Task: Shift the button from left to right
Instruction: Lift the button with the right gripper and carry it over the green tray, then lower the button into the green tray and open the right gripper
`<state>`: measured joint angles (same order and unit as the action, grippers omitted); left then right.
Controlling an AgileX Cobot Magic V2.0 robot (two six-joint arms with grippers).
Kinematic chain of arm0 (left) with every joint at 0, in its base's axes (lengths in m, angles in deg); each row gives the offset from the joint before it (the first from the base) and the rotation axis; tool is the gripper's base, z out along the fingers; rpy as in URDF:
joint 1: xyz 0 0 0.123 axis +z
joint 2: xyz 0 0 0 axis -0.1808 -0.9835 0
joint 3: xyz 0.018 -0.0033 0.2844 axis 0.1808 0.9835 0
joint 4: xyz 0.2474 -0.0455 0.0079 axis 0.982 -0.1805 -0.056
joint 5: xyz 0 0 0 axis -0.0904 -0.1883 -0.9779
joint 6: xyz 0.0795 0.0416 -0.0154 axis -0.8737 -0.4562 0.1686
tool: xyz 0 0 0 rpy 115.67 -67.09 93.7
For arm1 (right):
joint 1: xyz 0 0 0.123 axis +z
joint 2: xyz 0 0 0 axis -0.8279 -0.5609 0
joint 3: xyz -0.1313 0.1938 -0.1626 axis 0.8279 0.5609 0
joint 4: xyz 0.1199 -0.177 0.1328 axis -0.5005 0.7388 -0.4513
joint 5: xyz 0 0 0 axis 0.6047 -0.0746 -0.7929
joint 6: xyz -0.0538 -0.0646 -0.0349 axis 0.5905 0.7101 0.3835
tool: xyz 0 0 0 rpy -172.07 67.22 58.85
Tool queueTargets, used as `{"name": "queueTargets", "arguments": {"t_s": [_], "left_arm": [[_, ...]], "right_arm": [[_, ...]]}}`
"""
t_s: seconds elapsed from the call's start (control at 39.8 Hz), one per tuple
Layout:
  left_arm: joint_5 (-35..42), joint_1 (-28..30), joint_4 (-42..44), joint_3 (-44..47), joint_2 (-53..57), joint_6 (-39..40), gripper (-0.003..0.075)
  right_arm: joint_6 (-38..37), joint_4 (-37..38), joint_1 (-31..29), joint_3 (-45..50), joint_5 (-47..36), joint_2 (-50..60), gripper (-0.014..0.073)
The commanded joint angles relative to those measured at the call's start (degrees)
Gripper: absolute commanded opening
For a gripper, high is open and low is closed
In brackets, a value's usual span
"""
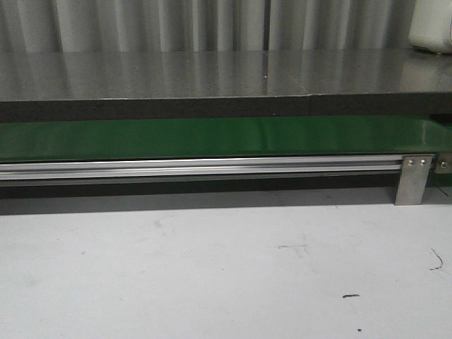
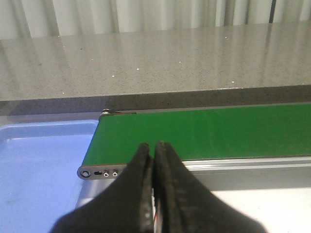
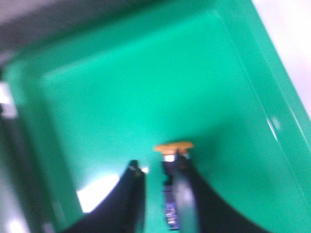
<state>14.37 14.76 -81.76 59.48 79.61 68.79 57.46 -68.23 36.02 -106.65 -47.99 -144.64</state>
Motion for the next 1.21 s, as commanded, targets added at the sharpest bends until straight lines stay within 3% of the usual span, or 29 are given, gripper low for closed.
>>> {"name": "queueTargets", "arguments": {"t_s": [0.0, 0.23, 0.55, 0.93, 1.18], "left_arm": [[4.7, -0.3, -0.7, -1.5, -0.6, 0.4, -0.0021], [4.7, -0.3, -0.7, -1.5, -0.6, 0.4, -0.0021], [4.7, -0.3, -0.7, -1.5, -0.6, 0.4, -0.0021], [4.7, -0.3, -0.7, -1.5, -0.6, 0.4, -0.0021], [4.7, -0.3, -0.7, -1.5, -0.6, 0.4, -0.0021]], "right_arm": [[1.3, -0.2, 3.6, -2.0, -2.0, 6.6, -0.0069], [1.8, -0.2, 12.0, 2.8, -3.7, 16.7, -0.0070], [5.1, -0.2, 23.4, 28.7, -16.8, 39.6, -0.0070], [5.1, -0.2, 25.1, 54.1, -27.3, 69.0, -0.0070], [5.0, -1.1, 25.1, 61.6, -27.9, 82.4, -0.0070]]}}
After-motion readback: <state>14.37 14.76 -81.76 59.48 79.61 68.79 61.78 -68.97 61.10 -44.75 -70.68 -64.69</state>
